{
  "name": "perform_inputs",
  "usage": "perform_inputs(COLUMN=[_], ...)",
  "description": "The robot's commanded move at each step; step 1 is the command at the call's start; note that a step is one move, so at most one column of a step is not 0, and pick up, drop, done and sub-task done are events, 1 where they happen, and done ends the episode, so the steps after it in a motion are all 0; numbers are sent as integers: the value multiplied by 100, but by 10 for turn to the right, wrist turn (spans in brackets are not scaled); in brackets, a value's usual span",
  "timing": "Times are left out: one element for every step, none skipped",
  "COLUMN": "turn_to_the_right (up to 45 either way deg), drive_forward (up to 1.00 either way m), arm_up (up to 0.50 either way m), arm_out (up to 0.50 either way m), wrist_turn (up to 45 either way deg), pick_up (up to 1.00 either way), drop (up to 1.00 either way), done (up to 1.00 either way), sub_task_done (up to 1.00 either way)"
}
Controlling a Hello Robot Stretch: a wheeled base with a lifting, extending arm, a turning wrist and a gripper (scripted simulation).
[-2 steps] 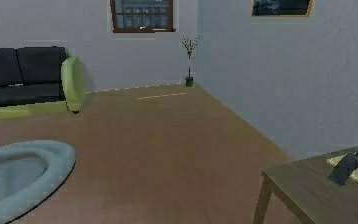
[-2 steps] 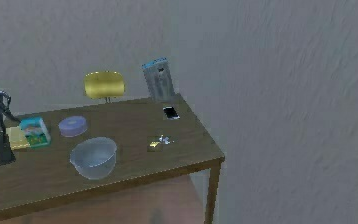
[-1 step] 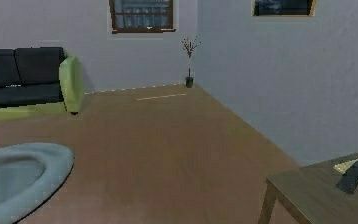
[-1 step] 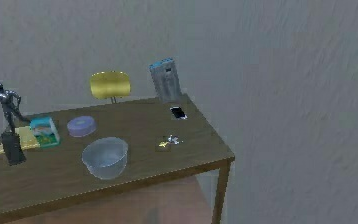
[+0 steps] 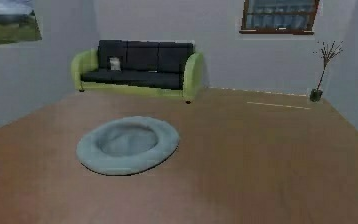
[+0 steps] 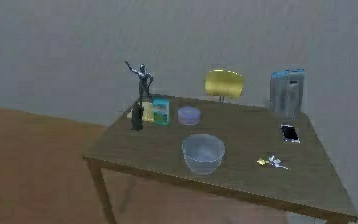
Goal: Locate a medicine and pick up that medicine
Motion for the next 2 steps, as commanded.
perform_inputs(turn_to_the_right=[450,120], drive_forward=[0,0], arm_up=[0,0], arm_out=[0,0], wrist_turn=[0,0], pick_up=[0,0], drop=[0,0], done=[0,0], sub_task_done=[0,0])
